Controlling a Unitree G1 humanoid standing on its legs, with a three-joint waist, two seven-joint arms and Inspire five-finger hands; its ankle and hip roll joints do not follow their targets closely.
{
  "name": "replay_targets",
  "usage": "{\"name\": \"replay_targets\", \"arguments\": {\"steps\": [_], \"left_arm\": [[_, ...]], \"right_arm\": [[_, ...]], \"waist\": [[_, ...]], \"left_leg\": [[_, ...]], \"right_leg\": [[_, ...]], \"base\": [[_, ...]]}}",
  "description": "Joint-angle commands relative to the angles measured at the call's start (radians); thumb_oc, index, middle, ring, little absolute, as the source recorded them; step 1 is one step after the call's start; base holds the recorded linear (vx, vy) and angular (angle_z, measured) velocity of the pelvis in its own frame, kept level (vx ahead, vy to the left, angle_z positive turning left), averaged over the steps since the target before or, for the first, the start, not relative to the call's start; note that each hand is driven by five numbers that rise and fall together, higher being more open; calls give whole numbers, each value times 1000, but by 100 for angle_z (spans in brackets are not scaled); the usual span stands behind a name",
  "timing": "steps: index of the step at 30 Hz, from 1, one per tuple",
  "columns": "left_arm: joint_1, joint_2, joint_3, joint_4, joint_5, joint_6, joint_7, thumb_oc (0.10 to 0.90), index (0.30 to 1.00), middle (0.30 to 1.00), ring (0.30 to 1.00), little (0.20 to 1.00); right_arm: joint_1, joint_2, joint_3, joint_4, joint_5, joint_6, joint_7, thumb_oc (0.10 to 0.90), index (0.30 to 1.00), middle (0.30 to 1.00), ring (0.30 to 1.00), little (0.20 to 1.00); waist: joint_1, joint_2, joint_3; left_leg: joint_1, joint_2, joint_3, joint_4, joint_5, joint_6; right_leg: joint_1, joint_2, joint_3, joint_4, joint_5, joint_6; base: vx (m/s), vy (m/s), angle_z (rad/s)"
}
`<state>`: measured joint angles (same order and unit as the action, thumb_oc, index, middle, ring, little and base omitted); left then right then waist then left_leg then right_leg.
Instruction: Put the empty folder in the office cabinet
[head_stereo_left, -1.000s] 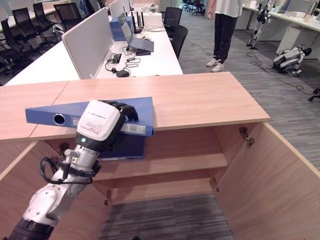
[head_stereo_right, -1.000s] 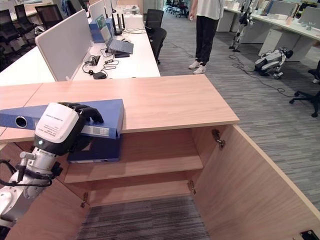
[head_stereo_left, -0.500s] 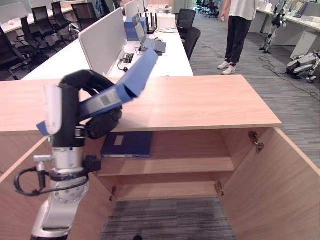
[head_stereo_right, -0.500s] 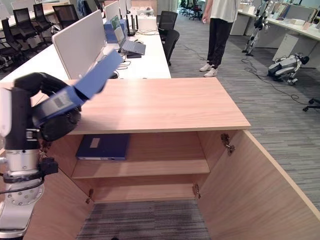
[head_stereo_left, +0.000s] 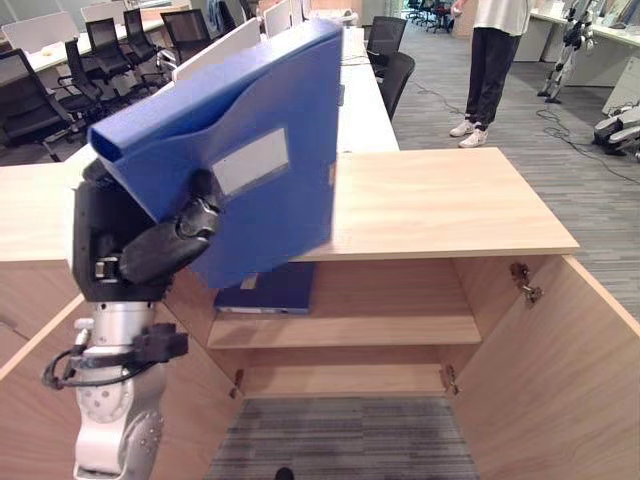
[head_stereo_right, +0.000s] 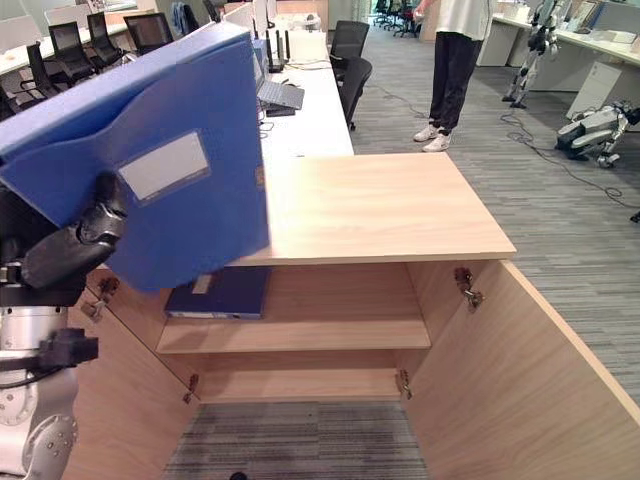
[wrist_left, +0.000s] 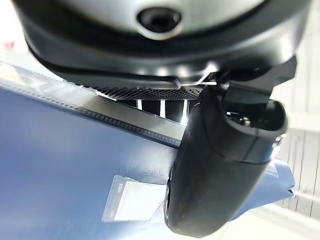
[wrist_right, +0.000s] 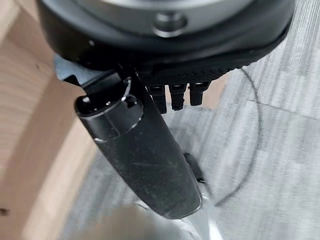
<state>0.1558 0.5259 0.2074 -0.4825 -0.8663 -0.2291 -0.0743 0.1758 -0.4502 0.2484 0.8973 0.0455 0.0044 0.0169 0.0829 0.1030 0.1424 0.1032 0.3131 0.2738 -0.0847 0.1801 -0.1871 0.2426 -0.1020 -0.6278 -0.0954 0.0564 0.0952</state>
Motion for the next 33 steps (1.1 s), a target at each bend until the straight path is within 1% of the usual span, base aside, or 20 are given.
{"name": "replay_targets", "arguments": {"steps": [1,3,6,8,9,11,12,14,16,20,21,23,24,25,26,29,30,31,32,33], "left_arm": [[-41,102,23,-77,-184,7,-120,400,300,300,300,300],[-29,163,31,-88,-315,43,-170,400,300,300,300,300],[-20,200,42,-94,-363,54,-193,400,300,300,300,300],[-4,256,43,-113,-417,92,-224,400,300,300,300,300],[-3,257,43,-112,-417,92,-224,400,300,300,300,300],[1,296,30,-119,-419,105,-232,400,300,300,300,300],[9,332,23,-119,-435,119,-240,400,300,300,300,300],[10,332,24,-118,-436,119,-240,400,300,300,300,300],[28,371,25,-116,-428,127,-244,400,300,300,300,300],[25,385,-4,-88,-409,123,-242,400,300,300,300,300],[32,383,6,-80,-389,118,-237,400,300,300,300,300],[34,378,9,-75,-379,116,-235,400,300,300,300,300],[36,372,14,-59,-378,123,-241,400,300,300,300,300],[36,372,13,-58,-378,123,-241,400,300,300,300,300],[35,368,12,-53,-373,124,-245,400,300,300,300,300],[13,374,-1,-26,-361,123,-255,400,300,300,300,300],[7,384,0,-18,-355,124,-267,400,300,300,300,300],[6,392,4,-8,-348,126,-288,400,300,300,300,300],[6,391,4,-7,-348,126,-289,400,300,300,300,300],[-1,396,-3,5,-325,114,-320,400,300,300,300,300]], "right_arm": [[-165,0,-53,-172,95,-123,-10,800,900,900,900,900],[-162,-10,-75,-238,124,-136,-17,800,900,900,900,900],[-161,-11,-81,-250,130,-141,-23,800,900,900,900,900],[-162,-10,-73,-251,118,-142,-21,800,900,900,900,900],[-161,-9,-72,-251,118,-142,-21,800,900,900,900,900],[-164,-5,-64,-257,120,-143,-21,800,900,900,900,900],[-165,-2,-54,-274,121,-143,-17,800,900,900,900,900],[-164,-1,-53,-274,121,-143,-16,800,900,900,900,900],[-171,-3,-45,-340,157,-153,-1,800,900,900,900,900],[-173,-20,-72,-466,275,-166,35,800,900,900,900,900],[-178,-35,-89,-519,311,-174,35,800,900,900,900,900],[-175,-44,-98,-562,328,-173,47,800,900,900,900,900],[-165,-73,-125,-636,386,-171,80,800,900,900,900,900],[-164,-74,-125,-637,387,-170,81,800,900,900,900,900],[-163,-92,-137,-670,428,-171,100,800,900,900,900,900],[-156,-151,-145,-742,588,-148,190,800,900,900,900,900],[-154,-188,-140,-767,647,-131,240,800,900,900,900,900],[-141,-263,-143,-816,728,-105,313,800,900,900,900,900],[-140,-265,-144,-817,730,-105,315,800,900,900,900,900],[-140,-357,-158,-841,809,-85,384,800,900,900,900,900]], "waist": [[6,-10,35],[1,-8,29],[-1,-8,25],[-1,-6,19],[-2,-8,16],[-3,-7,16],[-3,-4,18],[-5,-6,16],[-3,-5,16],[-7,-6,16],[-6,-5,17],[-9,-8,14],[-11,-9,16],[-12,-11,13],[-13,-12,16],[-19,-19,11],[-20,-23,10],[-21,-30,11],[-21,-28,11],[-23,-35,7]], "left_leg": [[55,53,39,13,-130,-50],[57,52,40,11,-129,-47],[59,52,42,11,-128,-47],[61,53,42,11,-128,-45],[70,55,31,10,-143,-54],[71,54,32,9,-142,-54],[63,53,43,10,-126,-46],[73,55,32,10,-141,-55],[73,54,33,10,-140,-54],[72,51,33,10,-139,-52],[62,47,44,10,-124,-42],[70,48,34,10,-139,-50],[61,45,45,10,-124,-41],[69,47,34,9,-139,-50],[61,45,46,9,-124,-41],[65,45,36,9,-136,-51],[64,45,36,9,-135,-53],[64,45,37,9,-133,-56],[64,45,37,9,-133,-56],[58,46,36,9,-130,-59]], "right_leg": [[66,-41,5,8,-221,17],[66,-39,8,8,-220,15],[66,-38,9,8,-219,15],[67,-37,10,8,-219,15],[76,-34,28,8,-240,16],[76,-33,28,8,-239,16],[68,-35,12,8,-218,15],[78,-32,29,8,-239,16],[75,-33,31,8,-238,16],[72,-36,31,8,-232,19],[59,-40,16,8,-209,18],[67,-38,33,8,-229,21],[57,-41,17,8,-208,19],[66,-39,33,8,-227,21],[57,-41,17,8,-207,20],[62,-39,34,8,-225,24],[61,-38,33,8,-224,25],[61,-38,31,8,-225,26],[61,-38,31,8,-225,26],[56,-39,28,8,-221,29]], "base": [[0,0,0],[0,0,0],[0,0,0],[32,-13,4],[-7,-7,4],[-7,-11,2],[61,-29,3],[30,-16,-1],[-4,-16,-4],[-13,4,-4],[-2,5,-8],[-3,5,-10],[1,5,-5],[-55,27,0],[61,-23,1],[21,-10,-1],[0,0,0],[0,0,0],[0,0,0],[0,0,0]]}}
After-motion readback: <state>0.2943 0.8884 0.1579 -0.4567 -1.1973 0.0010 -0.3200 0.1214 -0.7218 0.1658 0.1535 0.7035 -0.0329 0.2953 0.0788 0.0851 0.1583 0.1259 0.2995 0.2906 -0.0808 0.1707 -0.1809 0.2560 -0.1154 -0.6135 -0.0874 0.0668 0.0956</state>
